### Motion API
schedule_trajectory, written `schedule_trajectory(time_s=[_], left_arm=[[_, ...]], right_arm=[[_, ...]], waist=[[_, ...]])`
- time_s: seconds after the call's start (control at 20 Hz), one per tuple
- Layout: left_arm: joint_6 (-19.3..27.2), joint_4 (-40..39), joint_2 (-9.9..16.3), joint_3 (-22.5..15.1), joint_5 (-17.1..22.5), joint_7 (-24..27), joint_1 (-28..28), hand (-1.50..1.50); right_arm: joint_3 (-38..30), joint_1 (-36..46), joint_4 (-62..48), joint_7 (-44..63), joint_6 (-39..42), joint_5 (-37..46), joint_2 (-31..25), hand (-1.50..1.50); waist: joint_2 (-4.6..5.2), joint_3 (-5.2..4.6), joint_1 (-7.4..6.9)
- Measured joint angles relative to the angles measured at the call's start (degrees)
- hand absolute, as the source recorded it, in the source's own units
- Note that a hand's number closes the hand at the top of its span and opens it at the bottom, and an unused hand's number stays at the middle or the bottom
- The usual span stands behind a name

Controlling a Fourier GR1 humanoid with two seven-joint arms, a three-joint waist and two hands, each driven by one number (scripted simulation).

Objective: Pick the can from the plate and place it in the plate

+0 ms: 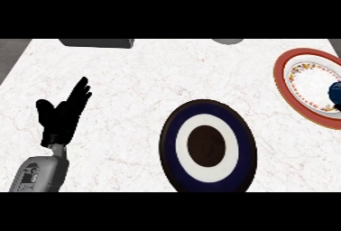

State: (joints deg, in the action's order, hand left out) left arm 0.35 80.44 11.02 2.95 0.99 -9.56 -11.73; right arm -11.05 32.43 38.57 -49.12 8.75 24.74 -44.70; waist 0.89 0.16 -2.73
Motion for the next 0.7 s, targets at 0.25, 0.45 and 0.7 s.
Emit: schedule_trajectory(time_s=[0.25, 0.45, 0.7], left_arm=[[-1.3, -0.1, 0.6, 0.1, 0.4, 0.6, 0.4, 0.0], [-1.1, 0.2, 0.4, 0.0, 0.2, -0.2, -0.4, 0.0], [-1.0, 0.0, 0.6, 0.8, 0.5, 0.0, -0.7, 0.0]], right_arm=[[3.1, 5.2, -10.3, -0.5, 3.1, 4.5, -1.0, -1.5], [5.1, 8.4, -16.1, -3.3, 4.4, 7.0, -1.0, -1.5], [3.3, 10.7, -18.9, -7.0, 3.9, 5.1, -0.9, -1.5]], waist=[[0.28, 0.03, -0.82], [0.45, 0.11, -1.05], [0.41, 0.16, -0.56]])
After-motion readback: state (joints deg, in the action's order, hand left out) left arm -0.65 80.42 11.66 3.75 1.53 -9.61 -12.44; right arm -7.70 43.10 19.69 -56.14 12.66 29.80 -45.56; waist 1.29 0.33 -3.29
